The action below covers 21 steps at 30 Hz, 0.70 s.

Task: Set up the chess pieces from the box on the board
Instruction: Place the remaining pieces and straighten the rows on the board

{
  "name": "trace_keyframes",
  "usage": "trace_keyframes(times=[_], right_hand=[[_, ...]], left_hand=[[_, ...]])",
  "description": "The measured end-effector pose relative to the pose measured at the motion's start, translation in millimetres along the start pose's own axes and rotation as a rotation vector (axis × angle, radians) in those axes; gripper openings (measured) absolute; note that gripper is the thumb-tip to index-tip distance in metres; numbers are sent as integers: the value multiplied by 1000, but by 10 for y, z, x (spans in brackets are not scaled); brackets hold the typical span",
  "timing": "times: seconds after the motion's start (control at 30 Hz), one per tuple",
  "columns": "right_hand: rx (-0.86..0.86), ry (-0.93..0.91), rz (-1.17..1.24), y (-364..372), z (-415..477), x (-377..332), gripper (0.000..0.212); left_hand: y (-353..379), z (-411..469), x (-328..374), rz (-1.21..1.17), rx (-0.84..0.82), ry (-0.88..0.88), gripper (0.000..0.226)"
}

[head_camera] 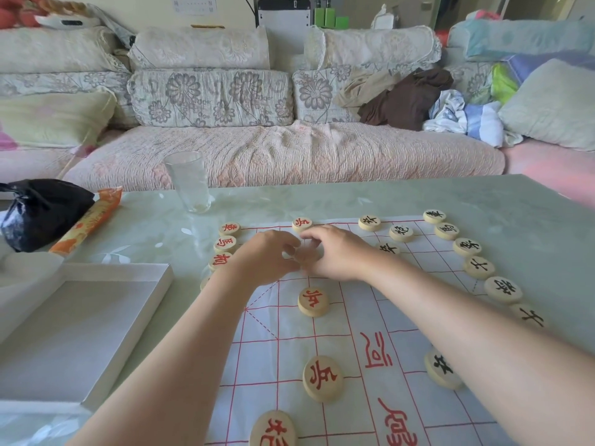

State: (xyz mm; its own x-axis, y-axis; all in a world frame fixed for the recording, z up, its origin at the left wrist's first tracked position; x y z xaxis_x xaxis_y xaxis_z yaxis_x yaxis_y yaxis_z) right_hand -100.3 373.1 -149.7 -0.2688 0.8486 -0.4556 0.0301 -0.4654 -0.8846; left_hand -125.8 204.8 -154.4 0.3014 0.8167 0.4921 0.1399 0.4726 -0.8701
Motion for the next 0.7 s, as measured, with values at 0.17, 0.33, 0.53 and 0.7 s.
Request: trace_keyframes(times=[0.17, 0.33, 0.53, 0.7], right_hand=[[0, -7, 26, -44, -64, -28, 46], [-8, -5, 22, -17, -53, -12, 48], [13, 48, 13, -83, -120, -9, 60], [-21, 79, -26, -227, -314, -196, 34]], left_hand=[[18, 9, 26, -7, -2, 23, 39], [32, 8, 11, -17, -5, 21, 36], [-76, -145, 67, 3, 35, 13, 40], [-211, -425, 204, 71, 43, 24, 28]])
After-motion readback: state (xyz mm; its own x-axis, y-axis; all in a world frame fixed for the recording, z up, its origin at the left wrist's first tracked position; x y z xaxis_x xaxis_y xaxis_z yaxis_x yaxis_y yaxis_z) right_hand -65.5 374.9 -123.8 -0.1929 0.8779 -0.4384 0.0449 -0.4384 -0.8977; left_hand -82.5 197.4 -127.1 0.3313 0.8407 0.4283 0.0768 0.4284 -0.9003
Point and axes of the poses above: each hand's wrist, its own z-axis towards the middle knuckle, its own y-axis out of the palm, x = y × z, the point moved 1 cm from there along z, towards the middle knuckle, and after that the axes turned 4 degrees about -y, right-handed, at the moved point
